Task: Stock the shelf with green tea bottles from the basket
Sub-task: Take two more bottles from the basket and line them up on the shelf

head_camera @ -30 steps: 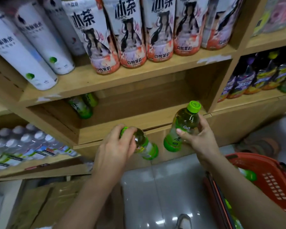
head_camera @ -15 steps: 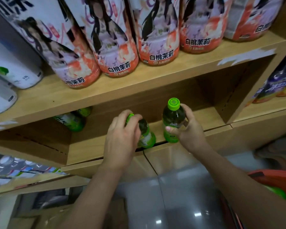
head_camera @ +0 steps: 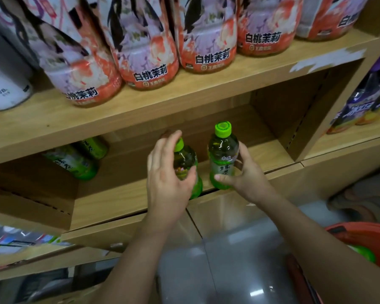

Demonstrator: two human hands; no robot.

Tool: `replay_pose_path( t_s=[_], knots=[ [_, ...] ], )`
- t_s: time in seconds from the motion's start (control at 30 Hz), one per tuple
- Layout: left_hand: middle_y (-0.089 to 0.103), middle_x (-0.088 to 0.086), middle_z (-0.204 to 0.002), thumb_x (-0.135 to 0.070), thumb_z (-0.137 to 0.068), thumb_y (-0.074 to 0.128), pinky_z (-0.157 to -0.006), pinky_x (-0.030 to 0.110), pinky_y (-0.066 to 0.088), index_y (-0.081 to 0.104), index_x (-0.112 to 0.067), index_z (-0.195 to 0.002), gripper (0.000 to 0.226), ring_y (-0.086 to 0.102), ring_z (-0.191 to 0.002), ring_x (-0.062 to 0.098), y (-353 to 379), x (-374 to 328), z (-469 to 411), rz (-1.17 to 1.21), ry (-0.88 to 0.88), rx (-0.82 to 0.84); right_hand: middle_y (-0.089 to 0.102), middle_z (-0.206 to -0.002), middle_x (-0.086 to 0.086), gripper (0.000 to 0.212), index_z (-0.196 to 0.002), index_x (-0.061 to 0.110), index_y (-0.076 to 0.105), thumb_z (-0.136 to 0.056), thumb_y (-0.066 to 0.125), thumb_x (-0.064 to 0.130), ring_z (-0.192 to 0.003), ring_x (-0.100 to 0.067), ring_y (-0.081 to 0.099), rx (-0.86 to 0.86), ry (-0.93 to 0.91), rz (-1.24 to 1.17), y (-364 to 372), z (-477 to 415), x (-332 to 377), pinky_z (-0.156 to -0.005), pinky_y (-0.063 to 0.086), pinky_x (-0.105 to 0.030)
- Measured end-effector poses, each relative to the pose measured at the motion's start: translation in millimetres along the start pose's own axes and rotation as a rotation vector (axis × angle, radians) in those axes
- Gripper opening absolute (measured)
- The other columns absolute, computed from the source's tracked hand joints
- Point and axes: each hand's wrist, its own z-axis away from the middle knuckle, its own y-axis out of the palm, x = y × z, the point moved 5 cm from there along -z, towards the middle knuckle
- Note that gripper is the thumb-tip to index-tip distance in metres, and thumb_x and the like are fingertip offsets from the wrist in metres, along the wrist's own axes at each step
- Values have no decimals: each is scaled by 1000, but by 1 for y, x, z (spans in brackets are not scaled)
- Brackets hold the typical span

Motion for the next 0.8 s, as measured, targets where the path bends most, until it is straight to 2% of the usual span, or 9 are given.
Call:
replay_pose_path(
  t_s=[0.1, 0.17, 0.23, 0.3, 0.4, 0.53, 0.57, 0.67, 0.8],
  knots=[
    [32, -12, -142, -19, -67, 83, -107, 11, 20, 21, -34, -146, 102, 25, -131, -1, 14, 24, 21, 133, -126, -44, 51, -133, 12, 103, -148, 32, 20, -69, 82, 7, -126, -10, 48, -33, -17, 40, 9, 1, -16, -107, 39, -34],
    [34, -5, -146, -23, -60, 88, -111, 25, 26, 16, -36, -146, 113, 28, -135, 7, 33, 46, 39, 173, -243, -40, 55, -133, 8, 98, -147, 26, 24, -71, 81, 6, -122, -8, 50, -88, -65, 82, 11, -1, -23, -103, 39, -26],
    [41, 3, -141, -28, -54, 91, -109, 32, 33, 20, -28, -148, 117, 38, -132, 18, 56, 69, 51, 160, -304, -26, 57, -136, 1, 92, -144, 22, 30, -70, 83, 11, -125, -13, 53, -141, -138, 113, 13, -8, -30, -106, 42, -33],
    [48, 0, -136, -30, -54, 91, -101, 25, 37, 24, -25, -146, 113, 45, -127, 18, 73, 83, 56, 172, -322, -14, 58, -135, -3, 90, -141, 21, 34, -68, 85, 16, -125, -17, 54, -146, -186, 106, 15, -17, -37, -106, 43, -40],
    [59, -6, -124, -31, -58, 88, -85, 18, 40, 29, -29, -140, 101, 56, -114, 13, 83, 98, 53, 192, -309, -9, 58, -132, -2, 89, -138, 20, 38, -64, 87, 26, -121, -15, 55, -111, -251, 79, 21, -31, -41, -104, 46, -39],
    [61, -17, -107, -30, -62, 84, -86, 21, 45, 39, -28, -129, 81, 59, -101, 4, 86, 121, 39, 241, -273, 83, 60, -128, 3, 89, -132, 26, 49, -55, 79, 58, -116, -13, 59, -49, -358, 70, 32, -44, -45, -99, 50, -40],
    [63, -19, -105, -35, -59, 82, -87, 24, 48, 44, -28, -123, 74, 61, -100, 4, 87, 127, 35, 234, -250, 102, 61, -126, 4, 84, -129, 25, 51, -57, 80, 57, -115, -12, 59, -35, -390, 49, 36, -47, -48, -98, 51, -38],
    [68, -14, -102, -46, -55, 68, -91, 33, 51, 50, -31, -112, 62, 64, -97, 6, 93, 143, 27, 206, -208, 103, 64, -118, 10, 57, -122, 26, 53, -72, 77, 35, -112, -6, 61, -58, -488, -10, 45, -50, -55, -98, 51, -30],
    [61, -6, -108, -43, -68, 73, -86, 24, 42, 49, -23, -114, 55, 57, -107, 14, 102, 144, 28, 91, -129, 81, 62, -112, 14, 48, -124, 26, 50, -82, 72, 21, -106, -5, 62, -174, -650, 73, 52, -45, -57, -97, 51, -31]
  ],
)
